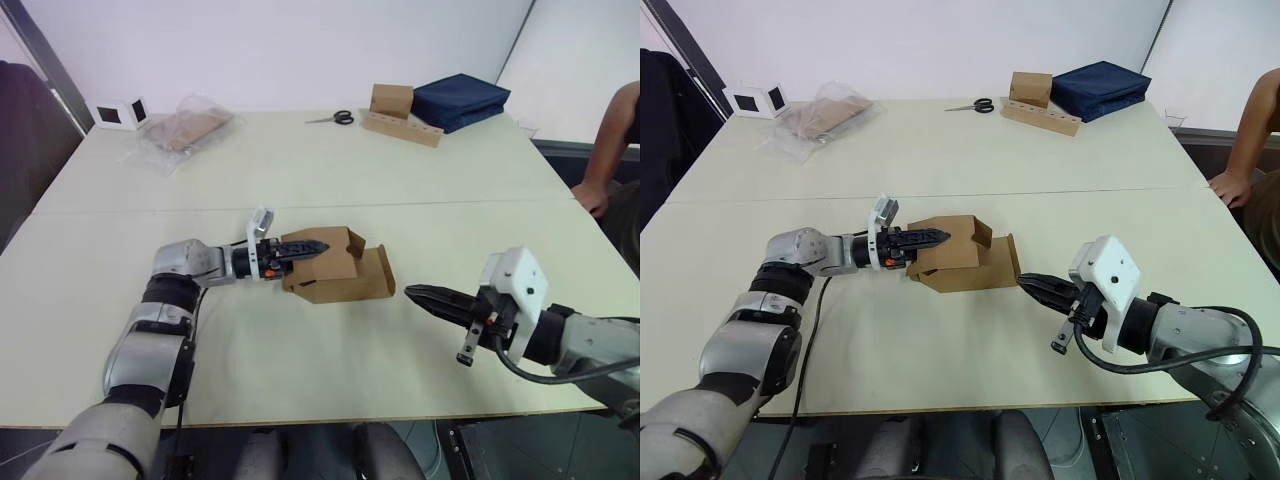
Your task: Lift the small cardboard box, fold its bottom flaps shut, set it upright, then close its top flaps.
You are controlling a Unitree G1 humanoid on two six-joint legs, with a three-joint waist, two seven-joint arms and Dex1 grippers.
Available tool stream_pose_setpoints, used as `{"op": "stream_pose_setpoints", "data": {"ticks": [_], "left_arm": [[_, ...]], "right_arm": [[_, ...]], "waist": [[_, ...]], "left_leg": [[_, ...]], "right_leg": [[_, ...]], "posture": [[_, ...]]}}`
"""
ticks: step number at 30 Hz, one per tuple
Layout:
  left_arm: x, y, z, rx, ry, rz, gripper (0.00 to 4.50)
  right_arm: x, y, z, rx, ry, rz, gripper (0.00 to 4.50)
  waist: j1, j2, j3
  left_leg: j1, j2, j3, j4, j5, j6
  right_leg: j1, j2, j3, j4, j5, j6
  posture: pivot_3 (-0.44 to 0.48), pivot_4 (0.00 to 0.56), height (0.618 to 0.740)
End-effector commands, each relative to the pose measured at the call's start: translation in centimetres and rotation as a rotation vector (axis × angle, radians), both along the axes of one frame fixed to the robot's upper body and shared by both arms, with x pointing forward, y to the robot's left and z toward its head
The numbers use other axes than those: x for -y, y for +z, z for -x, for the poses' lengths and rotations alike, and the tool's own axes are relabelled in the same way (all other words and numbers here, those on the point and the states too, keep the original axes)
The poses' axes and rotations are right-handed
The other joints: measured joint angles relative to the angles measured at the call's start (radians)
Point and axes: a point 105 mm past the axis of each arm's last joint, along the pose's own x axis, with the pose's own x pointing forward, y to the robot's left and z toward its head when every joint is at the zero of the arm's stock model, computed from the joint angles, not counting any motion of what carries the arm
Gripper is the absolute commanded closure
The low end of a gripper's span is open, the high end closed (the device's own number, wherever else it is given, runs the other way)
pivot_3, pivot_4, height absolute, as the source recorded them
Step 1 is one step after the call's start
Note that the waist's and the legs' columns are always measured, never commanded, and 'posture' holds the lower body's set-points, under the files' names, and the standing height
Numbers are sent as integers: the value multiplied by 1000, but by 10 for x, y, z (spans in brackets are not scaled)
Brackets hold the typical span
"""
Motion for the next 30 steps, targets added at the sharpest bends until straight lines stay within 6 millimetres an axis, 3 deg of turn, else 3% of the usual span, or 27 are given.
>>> {"op": "stream_pose_setpoints", "data": {"ticks": [1,8,11,20,25,30], "left_arm": [[1,14,-4,42,-7,39,61],[6,17,-4,46,-25,55,61],[9,18,-4,48,-30,62,734],[6,20,-1,50,-42,67,4437],[1,25,5,73,-51,76,4474],[-7,70,26,397,-60,126,4474]], "right_arm": [[-5,10,6,57,12,1,4500],[-6,9,7,55,4,-4,4500],[-7,8,7,55,3,-5,4500],[-9,8,5,55,5,-8,4500],[-9,9,3,63,10,-8,4500],[-1,39,-17,169,-41,-112,4500]], "waist": [[0,0,0],[2,0,0],[2,0,0],[0,0,0],[1,0,0],[-3,0,0]], "left_leg": [[0,0,0,0,0,0],[0,0,0,0,0,0],[0,0,0,0,0,0],[0,0,0,0,0,0],[0,0,0,0,0,0],[0,1,0,0,0,0]], "right_leg": [[0,0,0,0,0,0],[0,0,0,0,0,0],[0,0,0,0,0,0],[0,0,0,0,0,0],[0,0,0,0,0,0],[-1,0,1,1,0,0]], "posture": [[0,150,740],[0,150,740],[0,150,740],[0,150,740],[0,150,740],[0,150,740]]}}
